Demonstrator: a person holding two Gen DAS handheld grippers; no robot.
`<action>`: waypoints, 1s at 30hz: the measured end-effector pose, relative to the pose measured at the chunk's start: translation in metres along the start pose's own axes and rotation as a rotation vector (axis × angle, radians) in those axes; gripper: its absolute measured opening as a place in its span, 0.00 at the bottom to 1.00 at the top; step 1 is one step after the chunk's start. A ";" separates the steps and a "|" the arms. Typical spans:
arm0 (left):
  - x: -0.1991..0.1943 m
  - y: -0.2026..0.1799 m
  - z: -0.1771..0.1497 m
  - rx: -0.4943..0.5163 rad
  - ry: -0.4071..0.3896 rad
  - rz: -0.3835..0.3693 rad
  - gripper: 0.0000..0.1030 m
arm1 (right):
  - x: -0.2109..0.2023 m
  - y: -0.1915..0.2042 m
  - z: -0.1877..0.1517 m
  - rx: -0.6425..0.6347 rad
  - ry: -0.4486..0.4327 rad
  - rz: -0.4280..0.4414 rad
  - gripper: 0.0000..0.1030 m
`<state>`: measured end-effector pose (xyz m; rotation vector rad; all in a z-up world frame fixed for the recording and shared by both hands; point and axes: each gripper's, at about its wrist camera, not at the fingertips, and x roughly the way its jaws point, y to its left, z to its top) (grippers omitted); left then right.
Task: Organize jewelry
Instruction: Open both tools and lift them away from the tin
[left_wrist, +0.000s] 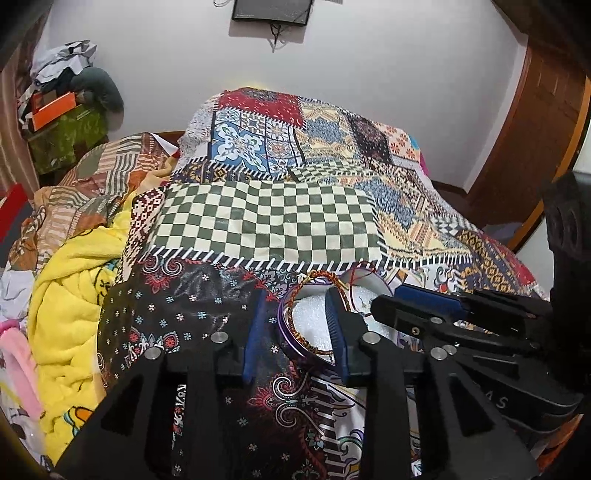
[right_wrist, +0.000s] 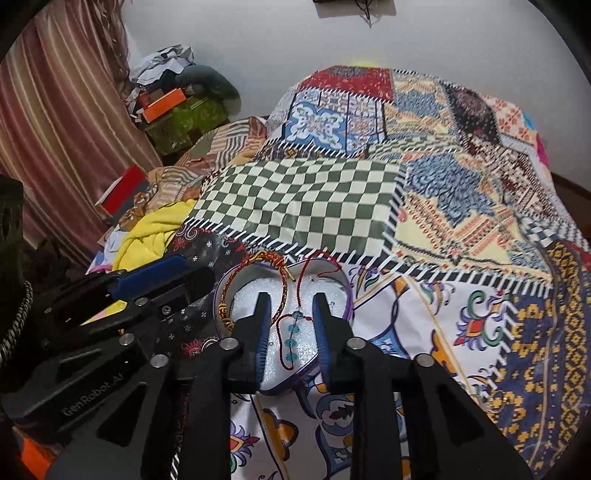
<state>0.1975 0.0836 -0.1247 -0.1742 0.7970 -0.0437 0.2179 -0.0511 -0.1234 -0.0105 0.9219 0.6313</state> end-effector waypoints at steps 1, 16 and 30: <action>-0.003 0.001 0.001 -0.004 -0.004 0.002 0.32 | -0.004 0.001 0.000 -0.002 -0.007 -0.003 0.25; -0.060 -0.014 0.002 0.015 -0.086 0.006 0.34 | -0.059 0.012 0.002 0.003 -0.122 -0.056 0.28; -0.063 -0.064 -0.010 0.088 -0.069 -0.055 0.34 | -0.101 -0.030 -0.016 0.100 -0.163 -0.144 0.28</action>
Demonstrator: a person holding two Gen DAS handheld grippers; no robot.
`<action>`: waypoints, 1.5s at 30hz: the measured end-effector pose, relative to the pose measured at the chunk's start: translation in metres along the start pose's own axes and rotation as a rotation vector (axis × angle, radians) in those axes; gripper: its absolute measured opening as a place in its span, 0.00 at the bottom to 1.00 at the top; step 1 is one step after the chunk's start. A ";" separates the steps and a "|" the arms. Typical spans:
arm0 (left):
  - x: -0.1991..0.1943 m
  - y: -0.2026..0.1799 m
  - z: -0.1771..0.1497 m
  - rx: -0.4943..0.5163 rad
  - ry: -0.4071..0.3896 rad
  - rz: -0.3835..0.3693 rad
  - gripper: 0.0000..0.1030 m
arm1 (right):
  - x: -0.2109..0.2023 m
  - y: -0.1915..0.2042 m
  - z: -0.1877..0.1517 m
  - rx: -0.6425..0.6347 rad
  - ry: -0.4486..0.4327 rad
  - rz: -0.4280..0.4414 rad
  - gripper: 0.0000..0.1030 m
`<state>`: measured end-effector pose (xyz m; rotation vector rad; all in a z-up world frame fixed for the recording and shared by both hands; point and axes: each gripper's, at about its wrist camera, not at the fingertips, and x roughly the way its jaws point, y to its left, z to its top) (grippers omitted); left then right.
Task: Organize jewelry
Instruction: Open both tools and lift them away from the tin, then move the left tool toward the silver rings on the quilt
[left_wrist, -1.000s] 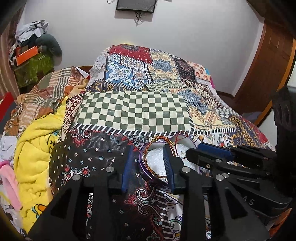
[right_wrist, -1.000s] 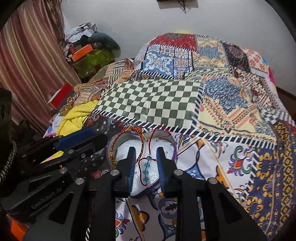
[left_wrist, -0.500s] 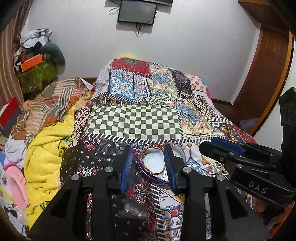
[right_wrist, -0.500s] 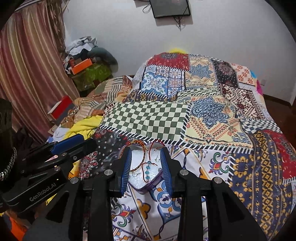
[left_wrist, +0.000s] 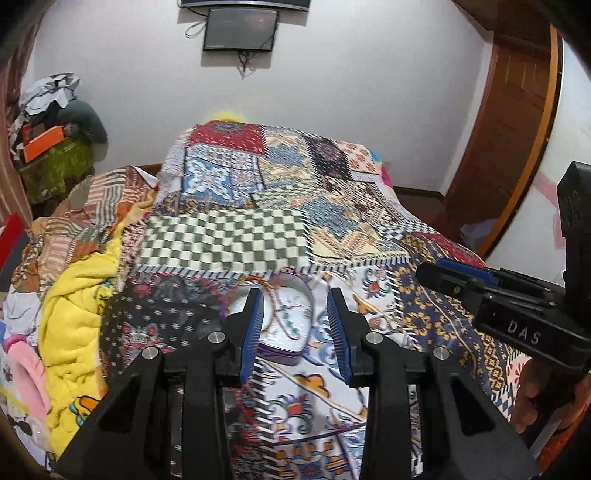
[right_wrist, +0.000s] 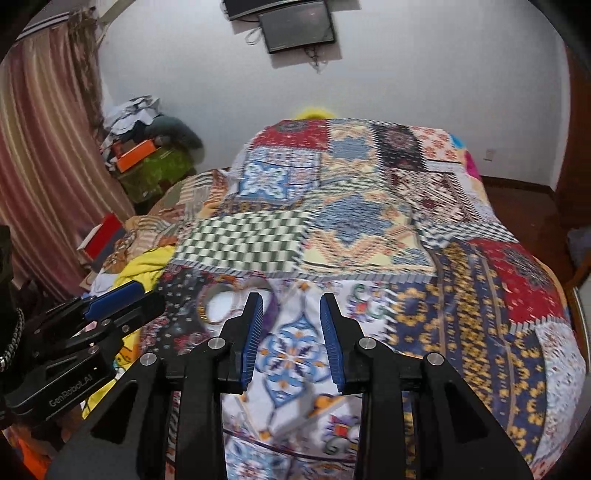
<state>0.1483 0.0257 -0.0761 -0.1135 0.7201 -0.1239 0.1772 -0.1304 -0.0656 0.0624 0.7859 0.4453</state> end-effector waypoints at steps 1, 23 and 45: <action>0.003 -0.003 -0.001 0.002 0.007 -0.007 0.34 | -0.001 -0.006 -0.001 0.010 0.004 -0.011 0.28; 0.097 -0.051 -0.030 0.022 0.250 -0.170 0.34 | -0.001 -0.078 -0.042 0.059 0.129 -0.161 0.28; 0.151 -0.073 -0.041 0.097 0.344 -0.185 0.23 | 0.035 -0.089 -0.048 0.013 0.245 -0.130 0.28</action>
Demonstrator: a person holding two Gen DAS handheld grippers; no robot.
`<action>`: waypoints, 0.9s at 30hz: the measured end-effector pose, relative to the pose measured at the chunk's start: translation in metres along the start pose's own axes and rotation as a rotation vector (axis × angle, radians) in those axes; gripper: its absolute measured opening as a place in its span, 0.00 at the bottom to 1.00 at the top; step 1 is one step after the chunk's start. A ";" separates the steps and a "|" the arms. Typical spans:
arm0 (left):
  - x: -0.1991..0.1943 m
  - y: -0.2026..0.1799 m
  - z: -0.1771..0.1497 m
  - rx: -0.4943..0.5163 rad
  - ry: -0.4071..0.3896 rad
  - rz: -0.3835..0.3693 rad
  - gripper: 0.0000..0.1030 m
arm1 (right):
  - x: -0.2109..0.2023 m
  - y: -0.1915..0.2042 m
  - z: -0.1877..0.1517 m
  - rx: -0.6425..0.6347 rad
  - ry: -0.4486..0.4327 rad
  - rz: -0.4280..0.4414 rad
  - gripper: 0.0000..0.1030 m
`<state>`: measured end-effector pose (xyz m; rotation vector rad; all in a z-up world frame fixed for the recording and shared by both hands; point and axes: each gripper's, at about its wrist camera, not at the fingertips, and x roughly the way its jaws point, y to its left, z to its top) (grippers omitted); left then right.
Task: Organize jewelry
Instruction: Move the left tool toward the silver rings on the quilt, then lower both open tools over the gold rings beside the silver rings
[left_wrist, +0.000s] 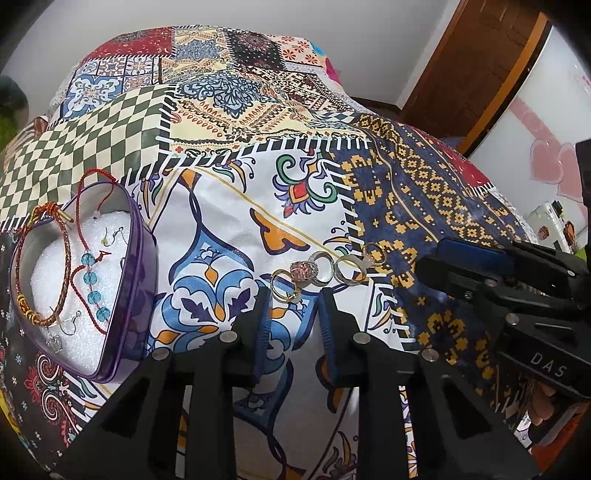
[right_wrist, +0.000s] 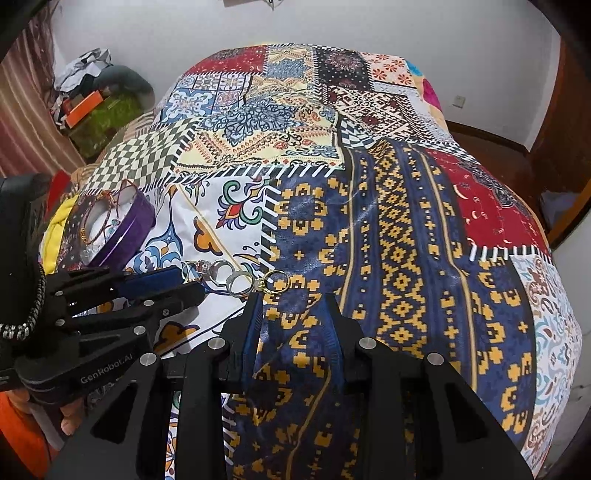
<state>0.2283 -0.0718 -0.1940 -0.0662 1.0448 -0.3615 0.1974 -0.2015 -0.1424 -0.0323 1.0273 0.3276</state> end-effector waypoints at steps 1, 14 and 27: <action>0.000 0.000 -0.001 0.001 -0.003 0.005 0.21 | 0.002 0.001 0.000 -0.003 0.005 0.002 0.28; 0.002 0.005 -0.003 -0.012 -0.026 0.023 0.07 | 0.031 0.004 0.005 -0.019 0.079 0.060 0.28; -0.006 0.001 -0.010 -0.007 -0.046 0.028 0.07 | 0.042 0.007 0.008 -0.042 0.066 0.024 0.22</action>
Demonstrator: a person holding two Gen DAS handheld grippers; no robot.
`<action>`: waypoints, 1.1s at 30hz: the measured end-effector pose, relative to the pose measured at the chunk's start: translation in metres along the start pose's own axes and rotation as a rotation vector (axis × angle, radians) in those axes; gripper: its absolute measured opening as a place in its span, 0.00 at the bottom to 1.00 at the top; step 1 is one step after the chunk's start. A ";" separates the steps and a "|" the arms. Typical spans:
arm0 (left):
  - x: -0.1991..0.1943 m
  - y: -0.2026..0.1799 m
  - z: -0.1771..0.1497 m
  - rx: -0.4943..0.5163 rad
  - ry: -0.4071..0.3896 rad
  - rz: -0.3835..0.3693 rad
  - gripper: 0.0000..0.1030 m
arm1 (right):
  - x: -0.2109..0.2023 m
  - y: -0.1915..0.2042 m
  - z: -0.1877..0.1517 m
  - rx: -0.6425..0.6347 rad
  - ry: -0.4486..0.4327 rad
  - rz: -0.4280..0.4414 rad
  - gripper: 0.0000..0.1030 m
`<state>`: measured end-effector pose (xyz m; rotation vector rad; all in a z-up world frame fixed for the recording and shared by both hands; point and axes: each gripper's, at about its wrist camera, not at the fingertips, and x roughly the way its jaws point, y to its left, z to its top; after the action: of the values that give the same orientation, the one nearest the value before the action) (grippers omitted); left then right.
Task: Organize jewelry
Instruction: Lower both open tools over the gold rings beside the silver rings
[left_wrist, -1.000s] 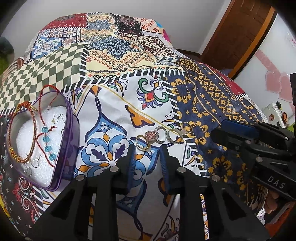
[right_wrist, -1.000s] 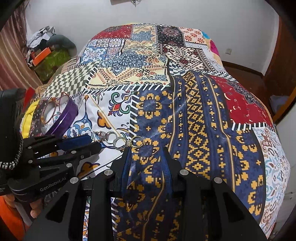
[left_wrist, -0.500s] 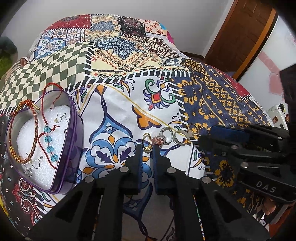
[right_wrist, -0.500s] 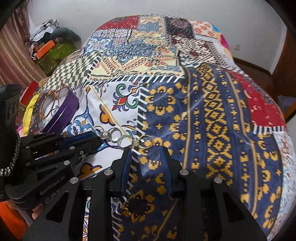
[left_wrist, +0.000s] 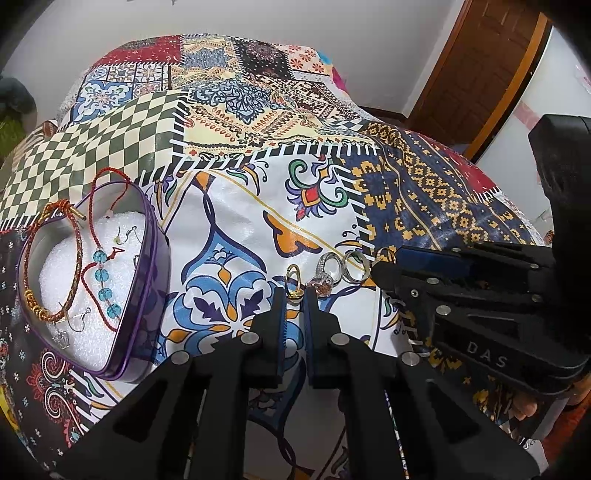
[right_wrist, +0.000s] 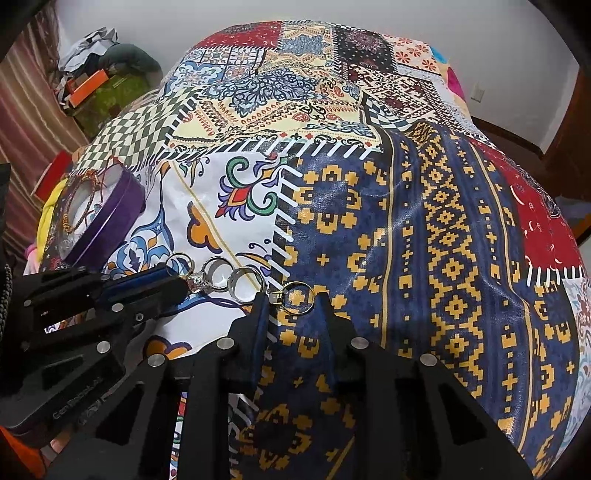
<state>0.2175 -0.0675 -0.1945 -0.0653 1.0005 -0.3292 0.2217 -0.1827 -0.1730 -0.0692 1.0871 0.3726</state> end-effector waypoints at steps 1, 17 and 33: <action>-0.001 0.000 -0.001 -0.001 -0.002 0.002 0.07 | 0.000 0.000 0.000 0.000 -0.002 -0.001 0.20; -0.020 0.005 -0.001 -0.006 -0.043 0.030 0.07 | -0.006 0.017 -0.006 -0.072 0.027 -0.004 0.15; -0.014 0.009 -0.003 -0.017 -0.036 0.004 0.07 | 0.004 0.013 0.005 -0.051 0.010 -0.034 0.20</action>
<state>0.2104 -0.0550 -0.1864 -0.0840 0.9677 -0.3146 0.2234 -0.1682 -0.1727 -0.1348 1.0854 0.3701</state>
